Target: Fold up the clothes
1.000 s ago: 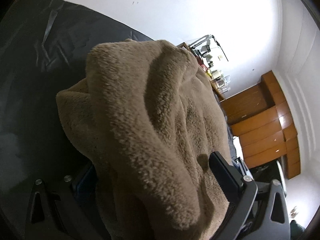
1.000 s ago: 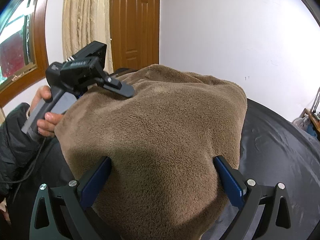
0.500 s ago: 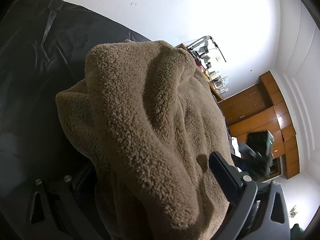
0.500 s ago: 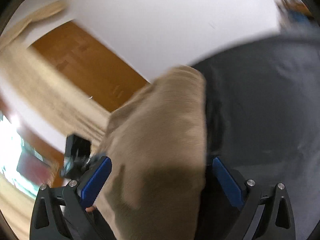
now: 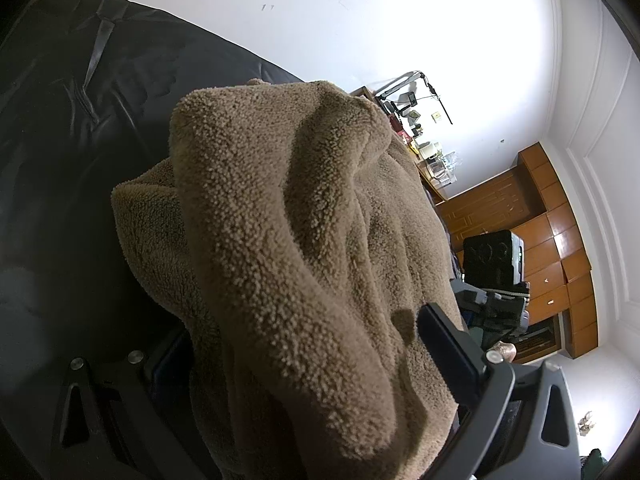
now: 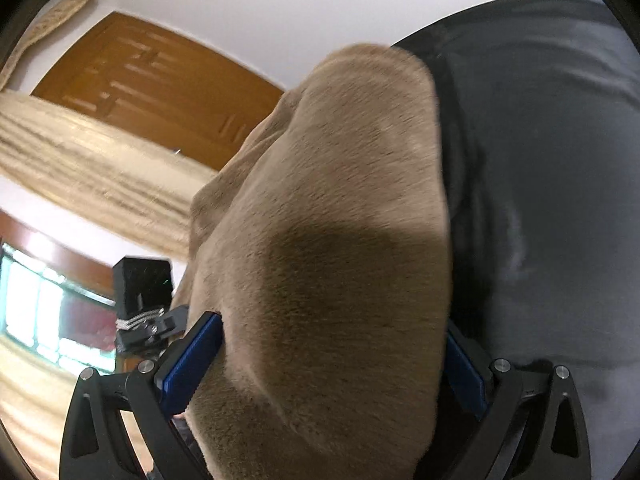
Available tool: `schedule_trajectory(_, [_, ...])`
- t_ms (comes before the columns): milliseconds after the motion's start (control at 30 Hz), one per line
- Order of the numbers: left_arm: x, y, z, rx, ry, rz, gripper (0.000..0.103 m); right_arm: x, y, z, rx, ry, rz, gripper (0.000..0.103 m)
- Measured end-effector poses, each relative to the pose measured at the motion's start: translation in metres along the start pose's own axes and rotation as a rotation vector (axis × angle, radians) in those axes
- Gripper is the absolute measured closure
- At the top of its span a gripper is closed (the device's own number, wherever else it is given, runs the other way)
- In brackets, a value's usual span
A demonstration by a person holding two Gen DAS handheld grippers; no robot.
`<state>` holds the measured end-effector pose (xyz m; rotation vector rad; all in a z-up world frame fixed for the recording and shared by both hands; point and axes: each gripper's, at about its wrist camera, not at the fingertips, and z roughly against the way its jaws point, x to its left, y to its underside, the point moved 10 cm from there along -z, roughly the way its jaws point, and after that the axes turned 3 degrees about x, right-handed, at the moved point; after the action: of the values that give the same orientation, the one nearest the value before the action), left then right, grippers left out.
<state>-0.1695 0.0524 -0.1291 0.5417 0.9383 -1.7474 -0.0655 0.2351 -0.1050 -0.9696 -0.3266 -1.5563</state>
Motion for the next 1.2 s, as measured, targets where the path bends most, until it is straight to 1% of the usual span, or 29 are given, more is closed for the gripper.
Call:
schedule_trajectory(167, [-0.001, 0.000, -0.001, -0.001, -0.001, -0.007, 0.001, 0.007, 0.003, -0.012, 0.033, 0.015, 0.101, 0.000])
schedule_trajectory(267, [-0.005, -0.002, -0.007, 0.000, -0.001, -0.015, 0.001, 0.008, 0.005, -0.013, 0.036, -0.006, 0.139, 0.000])
schedule_trajectory(367, [-0.008, -0.003, -0.011, 0.004, 0.000, -0.029, 0.000, 0.010, 0.005, -0.016, 0.054, -0.016, 0.146, 0.000])
schedule_trajectory(467, [-0.007, 0.008, 0.003, 0.004, 0.001, -0.038, 0.000, 0.014, 0.004, -0.023, 0.056, -0.029, 0.143, 0.000])
schedule_trajectory(533, [-0.009, 0.010, 0.005, 0.000, -0.001, -0.040, 0.000, 0.018, 0.004, -0.028, 0.053, -0.040, 0.146, 0.000])
schedule_trajectory(567, [-0.012, 0.005, -0.003, -0.002, -0.002, -0.041, 0.000, 0.020, 0.004, -0.031, 0.052, -0.045, 0.147, 0.000])
schedule_trajectory(633, [-0.013, 0.006, -0.003, -0.010, -0.005, -0.040, 0.000, 0.022, 0.005, -0.032, 0.053, -0.032, 0.163, 0.000])
schedule_trajectory(700, [-0.013, 0.006, -0.003, -0.022, -0.011, -0.039, 0.001, 0.022, 0.006, -0.033, 0.047, -0.017, 0.169, 0.003])
schedule_trajectory(733, [-0.015, 0.003, -0.007, -0.025, -0.013, -0.040, 0.001, 0.022, 0.007, -0.034, 0.039, -0.007, 0.168, 0.010])
schedule_trajectory(767, [-0.018, 0.000, -0.011, -0.029, -0.015, -0.042, 0.002, 0.021, 0.007, -0.034, 0.031, 0.003, 0.168, 0.017])
schedule_trajectory(800, [-0.018, -0.002, -0.016, -0.031, -0.018, -0.039, 0.006, 0.020, 0.008, -0.034, 0.023, 0.013, 0.167, 0.020])
schedule_trajectory(867, [-0.015, -0.002, -0.018, -0.028, -0.019, -0.013, 0.029, 0.021, 0.009, -0.032, -0.005, 0.020, 0.168, 0.030])
schedule_trajectory(900, [-0.013, -0.001, -0.018, -0.027, -0.019, 0.000, 0.031, 0.022, 0.008, -0.031, -0.020, 0.026, 0.168, 0.032])
schedule_trajectory(933, [-0.013, -0.001, -0.018, -0.025, -0.003, 0.013, 0.034, 0.025, 0.008, -0.030, -0.035, 0.036, 0.173, 0.037])
schedule_trajectory(1033, [-0.019, 0.001, -0.017, -0.030, -0.011, -0.005, 0.042, 0.035, 0.009, -0.026, -0.082, 0.084, 0.215, 0.043])
schedule_trajectory(1133, [-0.031, 0.003, -0.016, -0.036, -0.017, -0.031, 0.047, 0.045, 0.012, -0.020, -0.121, 0.121, 0.235, 0.045])
schedule_trajectory(1200, [-0.039, 0.005, -0.016, -0.040, -0.021, -0.048, 0.047, 0.049, 0.014, -0.013, -0.145, 0.145, 0.252, 0.046])
